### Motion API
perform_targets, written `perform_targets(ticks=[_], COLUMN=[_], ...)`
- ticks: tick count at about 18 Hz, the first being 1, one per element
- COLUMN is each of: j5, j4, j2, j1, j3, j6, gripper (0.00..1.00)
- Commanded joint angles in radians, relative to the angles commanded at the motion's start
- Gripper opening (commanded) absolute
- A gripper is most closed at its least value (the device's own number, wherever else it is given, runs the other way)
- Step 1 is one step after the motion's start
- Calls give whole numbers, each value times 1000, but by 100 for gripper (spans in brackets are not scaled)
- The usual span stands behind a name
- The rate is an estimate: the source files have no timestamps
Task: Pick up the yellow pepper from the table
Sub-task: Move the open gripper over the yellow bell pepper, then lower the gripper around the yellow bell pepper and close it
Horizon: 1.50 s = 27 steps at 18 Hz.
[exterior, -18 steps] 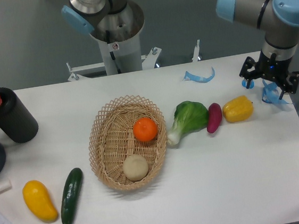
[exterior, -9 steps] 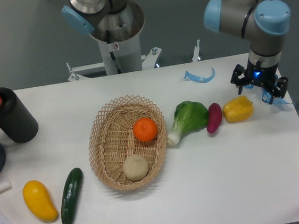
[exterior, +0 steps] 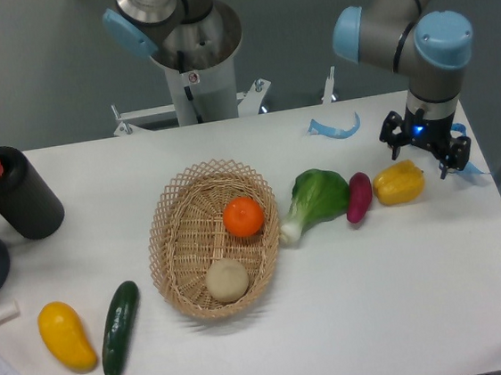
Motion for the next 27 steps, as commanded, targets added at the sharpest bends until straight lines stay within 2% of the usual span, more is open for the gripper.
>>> perform_targets(ticks=[6, 11, 20, 21, 22, 23, 27], j5=[118, 123, 124, 124, 126, 126, 129], j4=[0, 2, 2, 2, 6, 8, 8], j2=[-41, -72, -80, -84, -87, -87, -86], j1=[-20, -49, -63, -69, -72, -72, -72], j3=[37, 46, 26, 26, 24, 24, 32], j6=[82, 102, 106, 103, 102, 97, 85], gripper=[99, 97, 96, 92, 77, 68, 54])
